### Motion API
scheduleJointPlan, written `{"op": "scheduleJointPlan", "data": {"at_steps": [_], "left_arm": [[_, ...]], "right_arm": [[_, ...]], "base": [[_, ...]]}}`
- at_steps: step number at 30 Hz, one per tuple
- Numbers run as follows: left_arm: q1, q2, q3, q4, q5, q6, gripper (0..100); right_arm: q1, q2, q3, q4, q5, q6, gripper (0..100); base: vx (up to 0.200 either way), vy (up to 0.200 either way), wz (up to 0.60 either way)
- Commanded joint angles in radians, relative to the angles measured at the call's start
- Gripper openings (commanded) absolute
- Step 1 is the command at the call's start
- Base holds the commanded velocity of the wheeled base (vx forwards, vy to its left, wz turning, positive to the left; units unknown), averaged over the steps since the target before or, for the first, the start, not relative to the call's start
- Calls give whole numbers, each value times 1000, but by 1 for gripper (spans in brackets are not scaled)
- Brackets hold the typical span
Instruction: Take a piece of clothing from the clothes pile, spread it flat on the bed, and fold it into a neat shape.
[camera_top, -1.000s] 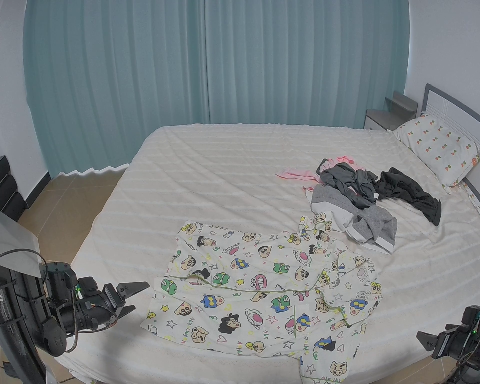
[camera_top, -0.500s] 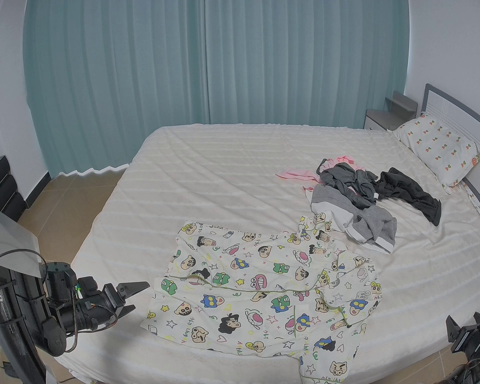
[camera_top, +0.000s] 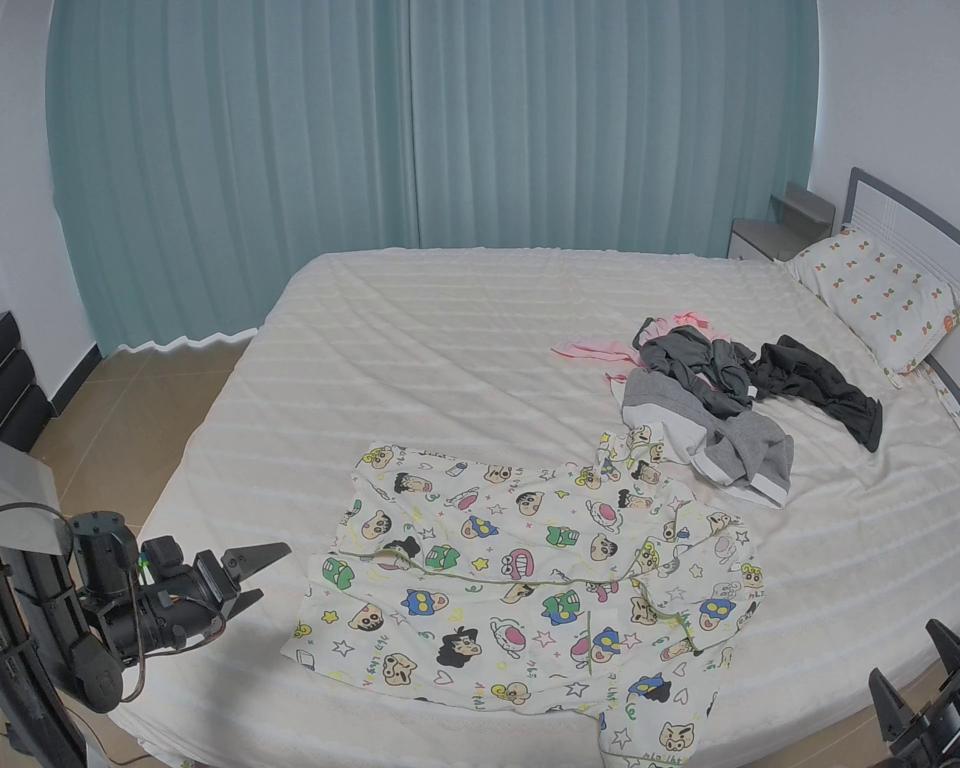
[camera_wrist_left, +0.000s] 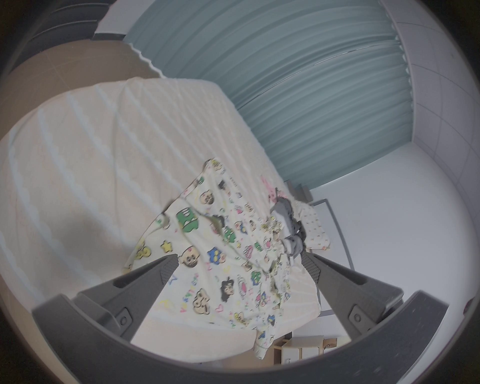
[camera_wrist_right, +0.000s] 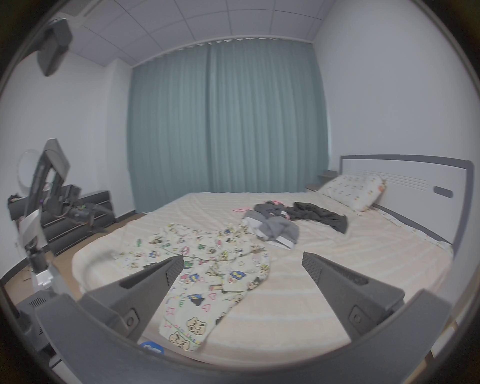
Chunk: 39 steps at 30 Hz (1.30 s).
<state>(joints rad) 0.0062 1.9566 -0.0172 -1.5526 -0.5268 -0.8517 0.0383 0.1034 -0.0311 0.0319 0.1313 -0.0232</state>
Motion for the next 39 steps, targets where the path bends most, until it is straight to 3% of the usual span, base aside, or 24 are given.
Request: {"op": "scheduleJointPlan", "data": {"at_steps": [1, 2, 4, 6, 7, 10, 12, 13, 15, 16, 17, 18, 19, 20, 21, 22, 23, 29, 37, 39], "left_arm": [[3, -328, 17, 65, 1, -33, 100], [3, -328, 17, 65, 1, -33, 100], [-3, -516, 16, 198, -10, -10, 100], [-3, -516, 16, 198, -10, -10, 100], [-43, -665, 16, 391, -10, 97, 100], [-46, -812, 17, 678, -5, 226, 100], [-46, -861, 17, 753, -5, 250, 100], [-48, -953, 14, 879, -5, 283, 100], [-49, -1056, -3, 1042, -4, 296, 100], [-49, -1056, -3, 1042, -4, 296, 100], [-51, -1145, -26, 1250, -4, 301, 100], [-51, -1145, -26, 1250, -4, 301, 100], [-57, -1222, -56, 1442, -4, 321, 100], [-57, -1222, -56, 1442, -4, 321, 100], [-71, -1322, -73, 1609, -2, 345, 100], [-81, -1366, -81, 1660, -7, 345, 100], [-101, -1412, -99, 1697, -7, 338, 100], [-129, -1550, -122, 1738, 2, 313, 100], [-129, -1854, -121, 1734, -4, 316, 100], [-127, -1865, -118, 1737, 39, 324, 100]], "right_arm": [[92, 19, -6, 13, 16, -11, 100], [92, 19, -6, 13, 16, -11, 100], [94, 12, -6, 13, 16, -11, 100], [94, 12, -6, 13, 16, -11, 100], [97, 16, -6, 13, 16, -11, 100], [95, 42, -6, 13, 18, -11, 100], [92, 56, -6, 13, 16, -9, 100], [91, 79, -9, 11, 18, 0, 100], [84, 99, -15, 14, 25, 51, 100], [84, 99, -15, 14, 25, 51, 100], [80, 134, -26, 8, 36, 108, 100], [80, 134, -26, 8, 36, 108, 100], [80, 174, -61, 2, 54, 181, 100], [80, 174, -61, 2, 54, 181, 100], [80, 208, -113, 5, 79, 287, 100], [80, 225, -128, 5, 90, 324, 100], [80, 256, -138, 2, 97, 356, 100], [92, 318, -115, 3, 102, 362, 100], [80, 193, -76, 16, 82, 325, 100], [69, 124, -24, 13, 64, 256, 100]], "base": [[0, 0, 0], [0, 0, 0], [0, 0, 0], [0, 0, 0], [0, 0, 0], [0, 0, 0], [0, 0, 0], [0, 0, 0], [0, 0, 0], [0, 0, 0], [0, 0, 0], [0, 0, 0], [0, 0, 0], [0, 0, 0], [0, 0, 0], [0, 0, 0], [0, 0, 0], [0, 0, 0], [0, 0, 0], [0, 0, 0]]}}
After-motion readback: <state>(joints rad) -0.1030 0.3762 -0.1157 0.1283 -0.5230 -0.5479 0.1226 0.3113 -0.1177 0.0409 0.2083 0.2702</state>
